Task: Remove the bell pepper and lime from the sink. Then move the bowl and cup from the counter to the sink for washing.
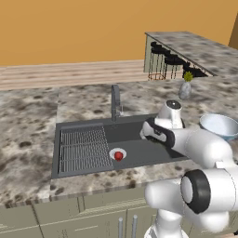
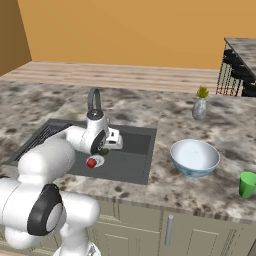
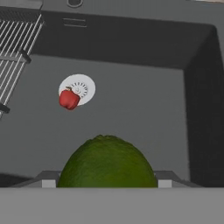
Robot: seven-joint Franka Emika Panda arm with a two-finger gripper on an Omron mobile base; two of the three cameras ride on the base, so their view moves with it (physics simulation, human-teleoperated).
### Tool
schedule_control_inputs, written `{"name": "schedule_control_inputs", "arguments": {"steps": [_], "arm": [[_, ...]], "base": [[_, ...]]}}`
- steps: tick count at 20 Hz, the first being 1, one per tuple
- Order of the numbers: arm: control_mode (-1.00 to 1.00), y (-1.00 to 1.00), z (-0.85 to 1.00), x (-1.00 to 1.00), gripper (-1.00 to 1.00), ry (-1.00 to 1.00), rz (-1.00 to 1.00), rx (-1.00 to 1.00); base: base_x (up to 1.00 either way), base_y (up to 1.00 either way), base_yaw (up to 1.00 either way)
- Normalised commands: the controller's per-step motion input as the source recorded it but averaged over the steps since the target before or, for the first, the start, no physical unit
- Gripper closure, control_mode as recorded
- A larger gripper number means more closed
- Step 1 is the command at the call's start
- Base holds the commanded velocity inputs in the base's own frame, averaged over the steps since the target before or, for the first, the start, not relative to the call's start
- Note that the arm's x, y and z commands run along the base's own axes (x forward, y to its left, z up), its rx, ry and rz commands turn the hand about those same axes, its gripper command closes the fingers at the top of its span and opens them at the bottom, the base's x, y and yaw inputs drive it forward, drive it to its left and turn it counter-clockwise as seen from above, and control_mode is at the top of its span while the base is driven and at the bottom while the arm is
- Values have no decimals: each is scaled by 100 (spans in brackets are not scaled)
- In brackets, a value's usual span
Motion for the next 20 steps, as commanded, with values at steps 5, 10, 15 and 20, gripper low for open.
{"name": "schedule_control_inputs", "arguments": {"steps": [5, 10, 15, 20], "arm": [[-100, 32, 28, -14, 100, 3, 0, 0], [-100, 42, 16, -17, 100, 6, 1, 0], [-100, 47, 7, -12, 100, 5, 2, 0], [-100, 49, 3, -5, 100, 3, 3, 0]], "base": [[0, 0, 0], [0, 0, 0], [0, 0, 0], [0, 0, 0]]}}
